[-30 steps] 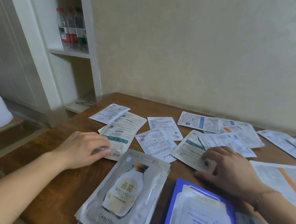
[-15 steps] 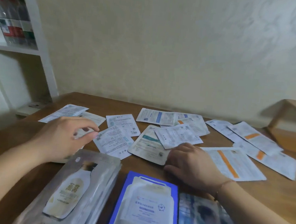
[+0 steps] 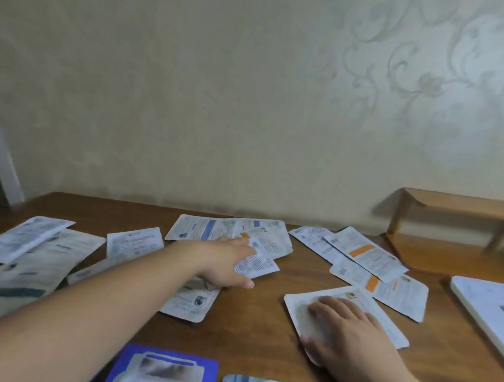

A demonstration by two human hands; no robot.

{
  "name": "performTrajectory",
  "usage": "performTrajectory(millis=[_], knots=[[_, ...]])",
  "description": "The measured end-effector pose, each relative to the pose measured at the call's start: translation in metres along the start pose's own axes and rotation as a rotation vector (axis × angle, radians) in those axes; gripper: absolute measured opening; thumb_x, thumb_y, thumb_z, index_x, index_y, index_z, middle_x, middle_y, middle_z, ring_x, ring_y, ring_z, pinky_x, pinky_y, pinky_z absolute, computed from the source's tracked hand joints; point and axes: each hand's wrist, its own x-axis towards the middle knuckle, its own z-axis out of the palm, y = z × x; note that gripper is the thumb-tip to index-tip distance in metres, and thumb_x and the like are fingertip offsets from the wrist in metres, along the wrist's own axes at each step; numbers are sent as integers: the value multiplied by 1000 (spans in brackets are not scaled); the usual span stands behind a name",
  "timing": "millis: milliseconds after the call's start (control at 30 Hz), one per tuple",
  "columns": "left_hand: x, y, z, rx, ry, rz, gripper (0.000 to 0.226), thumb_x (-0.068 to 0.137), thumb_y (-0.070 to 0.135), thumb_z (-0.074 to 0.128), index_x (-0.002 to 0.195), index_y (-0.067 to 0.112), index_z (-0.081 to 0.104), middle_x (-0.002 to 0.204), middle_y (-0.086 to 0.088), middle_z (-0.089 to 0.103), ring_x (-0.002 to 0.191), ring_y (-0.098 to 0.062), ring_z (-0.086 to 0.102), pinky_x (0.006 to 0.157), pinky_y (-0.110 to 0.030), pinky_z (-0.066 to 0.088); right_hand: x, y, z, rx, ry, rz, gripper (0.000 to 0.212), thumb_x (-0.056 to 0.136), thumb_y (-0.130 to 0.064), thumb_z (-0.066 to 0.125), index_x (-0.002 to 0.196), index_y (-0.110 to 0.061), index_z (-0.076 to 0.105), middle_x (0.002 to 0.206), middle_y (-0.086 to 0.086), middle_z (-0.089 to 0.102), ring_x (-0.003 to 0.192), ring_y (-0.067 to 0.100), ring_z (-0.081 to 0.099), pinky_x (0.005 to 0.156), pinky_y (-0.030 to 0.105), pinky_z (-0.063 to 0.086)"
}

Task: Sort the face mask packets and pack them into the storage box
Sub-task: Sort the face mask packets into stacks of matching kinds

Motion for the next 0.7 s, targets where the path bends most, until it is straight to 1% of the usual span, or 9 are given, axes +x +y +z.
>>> performTrajectory(millis=[67,133,267,367,467,533,567,633,700], knots=[[24,13,2,-7,69,-44,83,94,63,46,158,30,5,166,5,-6,152,-23,-2,122,-50,10,-2,7,1,11,10,11,76,76,-81,19,141,-44,33,149,-28,26,141,0,19,114,27,22],[41,20,11,26,62,-63,83,93,66,42,158,30,5,166,2,-6,152,-24,-7,121,-53,3,-4,13,1,8,15,29,80,74,-85,16,141,-45,33,149,-29,26,141,0,18,115,27,20],[42,29,26,56,-10,68,69,96,67,31,156,38,13,166,8,0,152,-20,-5,120,-56,-2,-4,21,-1,29,68,85,67,81,-79,26,138,-45,39,147,-29,31,141,2,21,114,28,22],[28,37,25,44,-51,261,60,100,59,34,154,38,22,165,12,8,151,-13,3,121,-46,4,7,21,-6,67,173,106,56,88,-69,29,136,-43,43,148,-24,36,142,6,23,115,28,25],[12,42,19,-10,-71,419,54,103,39,44,153,26,30,160,5,24,145,-12,20,116,-28,17,33,8,-11,176,183,0,39,99,-43,42,137,-38,45,150,-17,38,140,8,30,112,26,29],[11,38,12,-110,60,370,51,104,32,45,152,22,34,158,3,31,143,-11,24,109,-18,16,60,-3,-10,200,109,-93,42,98,-31,44,139,-32,46,148,-12,41,138,12,35,113,28,30],[14,31,13,-108,151,299,51,104,34,45,152,22,34,159,3,29,145,-11,21,110,-19,14,72,-8,-5,226,59,-123,45,95,-30,43,141,-32,45,148,-11,42,138,14,35,114,32,31],[26,14,18,6,255,81,58,103,44,41,155,23,26,164,2,18,150,-15,11,119,-33,9,93,-17,4,237,-17,-150,55,91,-33,38,145,-31,36,150,-9,39,141,16,32,114,41,32],[33,2,27,69,152,-56,65,102,53,34,157,23,16,166,1,8,152,-19,1,123,-45,3,107,-23,10,200,-74,-114,60,95,-35,36,153,-25,21,158,-4,27,147,19,20,118,43,24]])
